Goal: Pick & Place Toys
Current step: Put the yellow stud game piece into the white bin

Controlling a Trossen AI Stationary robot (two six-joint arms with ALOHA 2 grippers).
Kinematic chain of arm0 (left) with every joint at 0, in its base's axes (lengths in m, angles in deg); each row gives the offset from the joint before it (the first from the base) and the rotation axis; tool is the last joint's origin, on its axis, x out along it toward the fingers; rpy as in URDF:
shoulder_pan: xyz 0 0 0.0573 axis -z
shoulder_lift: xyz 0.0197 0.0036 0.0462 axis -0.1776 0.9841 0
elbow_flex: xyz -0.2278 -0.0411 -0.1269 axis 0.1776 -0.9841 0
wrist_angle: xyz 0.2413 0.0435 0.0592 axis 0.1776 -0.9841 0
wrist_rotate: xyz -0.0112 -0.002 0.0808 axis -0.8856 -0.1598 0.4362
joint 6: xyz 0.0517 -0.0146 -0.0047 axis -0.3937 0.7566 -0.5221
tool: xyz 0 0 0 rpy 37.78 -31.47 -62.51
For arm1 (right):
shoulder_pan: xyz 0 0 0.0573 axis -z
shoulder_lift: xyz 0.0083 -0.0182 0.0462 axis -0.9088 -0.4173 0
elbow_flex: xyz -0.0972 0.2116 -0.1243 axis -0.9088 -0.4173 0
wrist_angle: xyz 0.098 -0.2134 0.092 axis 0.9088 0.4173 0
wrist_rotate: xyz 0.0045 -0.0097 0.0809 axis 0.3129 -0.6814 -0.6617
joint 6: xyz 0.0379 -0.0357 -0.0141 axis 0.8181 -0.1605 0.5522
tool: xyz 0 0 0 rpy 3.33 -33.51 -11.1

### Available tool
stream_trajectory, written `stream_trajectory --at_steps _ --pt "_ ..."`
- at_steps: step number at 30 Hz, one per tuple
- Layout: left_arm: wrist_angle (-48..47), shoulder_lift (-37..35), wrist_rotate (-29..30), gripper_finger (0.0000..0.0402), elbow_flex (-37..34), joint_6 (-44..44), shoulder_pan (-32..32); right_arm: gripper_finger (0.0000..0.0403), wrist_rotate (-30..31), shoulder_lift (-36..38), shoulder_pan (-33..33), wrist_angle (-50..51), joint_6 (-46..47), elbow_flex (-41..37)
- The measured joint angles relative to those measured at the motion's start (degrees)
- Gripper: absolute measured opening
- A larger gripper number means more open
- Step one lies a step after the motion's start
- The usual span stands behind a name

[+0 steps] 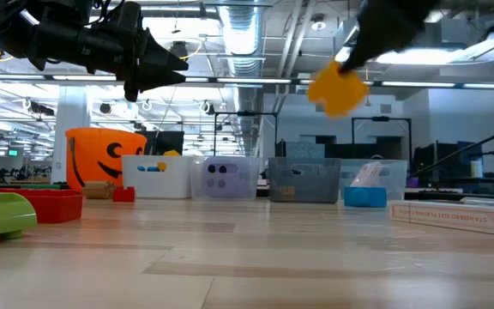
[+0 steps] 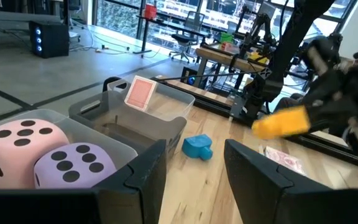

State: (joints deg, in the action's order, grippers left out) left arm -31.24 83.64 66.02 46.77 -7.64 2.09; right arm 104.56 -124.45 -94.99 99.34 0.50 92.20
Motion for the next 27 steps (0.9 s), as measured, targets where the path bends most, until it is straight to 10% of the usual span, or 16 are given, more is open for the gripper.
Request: stream_trajectory --at_steps 13,27 --pt "2.17 0.00 -10.55 0.0154 0.02 -7.16 1.81 0.0001 2.71 0.04 7.65 -3.96 -3.30 8.12" --pt "4.39 0.81 -10.71 0.0238 0.02 -18.33 10.21 0.0000 -8.78 -0.48 7.87 -41.99 -32.23 5.77"
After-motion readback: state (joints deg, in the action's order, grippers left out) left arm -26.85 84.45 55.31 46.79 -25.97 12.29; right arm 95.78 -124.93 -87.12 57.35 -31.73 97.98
